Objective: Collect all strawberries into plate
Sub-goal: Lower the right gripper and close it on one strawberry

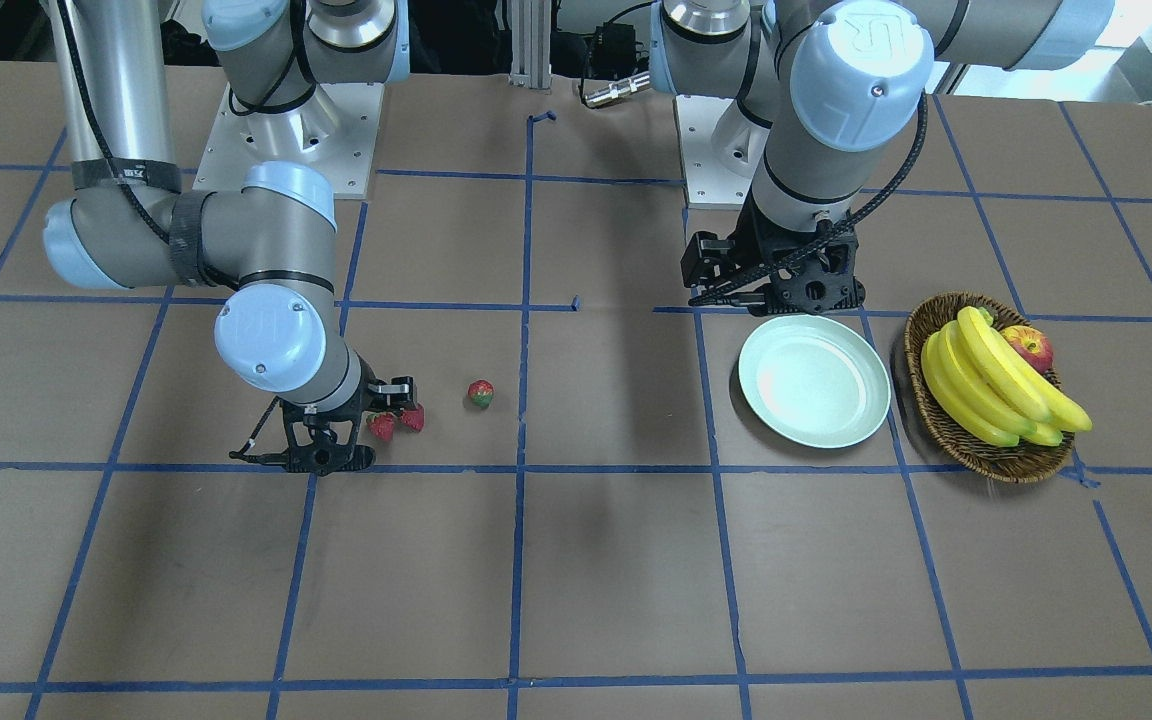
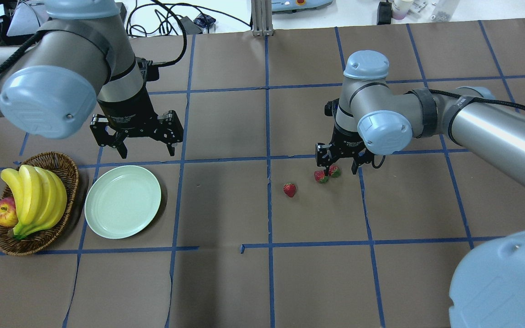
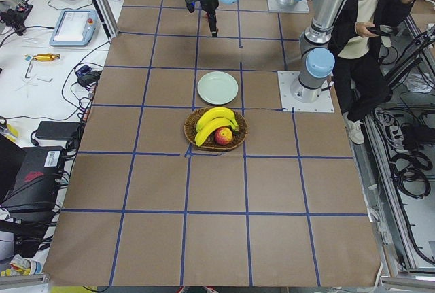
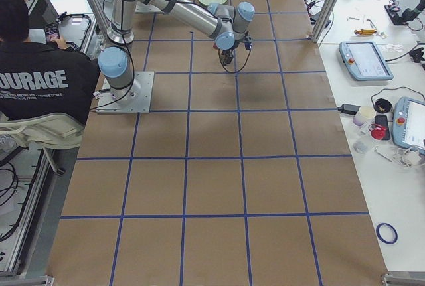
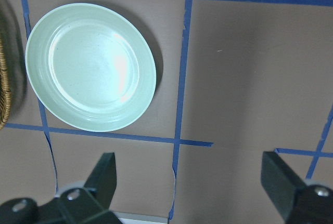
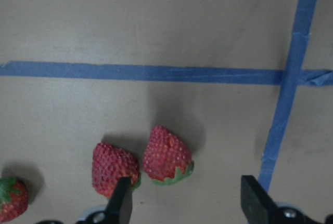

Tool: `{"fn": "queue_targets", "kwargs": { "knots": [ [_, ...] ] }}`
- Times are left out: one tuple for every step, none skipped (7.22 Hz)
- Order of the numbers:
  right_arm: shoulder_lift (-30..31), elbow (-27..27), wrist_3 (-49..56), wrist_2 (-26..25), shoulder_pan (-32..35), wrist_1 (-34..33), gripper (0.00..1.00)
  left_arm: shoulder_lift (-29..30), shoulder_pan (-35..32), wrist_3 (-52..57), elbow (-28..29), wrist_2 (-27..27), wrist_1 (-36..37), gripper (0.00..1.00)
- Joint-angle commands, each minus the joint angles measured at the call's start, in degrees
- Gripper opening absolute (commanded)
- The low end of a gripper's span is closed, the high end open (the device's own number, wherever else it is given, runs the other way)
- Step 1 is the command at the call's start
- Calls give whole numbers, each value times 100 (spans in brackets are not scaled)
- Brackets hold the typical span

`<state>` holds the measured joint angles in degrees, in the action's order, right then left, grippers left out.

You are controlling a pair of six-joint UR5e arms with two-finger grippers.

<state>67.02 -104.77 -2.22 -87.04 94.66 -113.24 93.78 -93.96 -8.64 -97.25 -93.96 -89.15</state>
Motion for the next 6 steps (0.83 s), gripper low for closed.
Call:
{"fn": "queue_targets", "kwargs": {
  "knots": [
    [-101, 53, 11, 38, 0, -14, 75, 0, -9, -7, -39, -9, 3, 100],
    [-154, 53, 2, 47, 0, -83, 75, 0, -9, -7, -48, 0, 3, 100],
    [-172, 62, 2, 38, 0, -110, 75, 0, -17, -7, -48, 0, 3, 100],
    [-180, 71, 11, 29, 0, -119, 75, 0, -17, -7, -48, 0, 3, 100],
    [-172, 79, 20, -32, -26, -110, 75, 0, -17, -7, -48, 0, 3, 100],
    [-137, 79, 63, -41, -44, -110, 75, 0, -17, -7, -48, 9, 3, 100]
  ]
}}
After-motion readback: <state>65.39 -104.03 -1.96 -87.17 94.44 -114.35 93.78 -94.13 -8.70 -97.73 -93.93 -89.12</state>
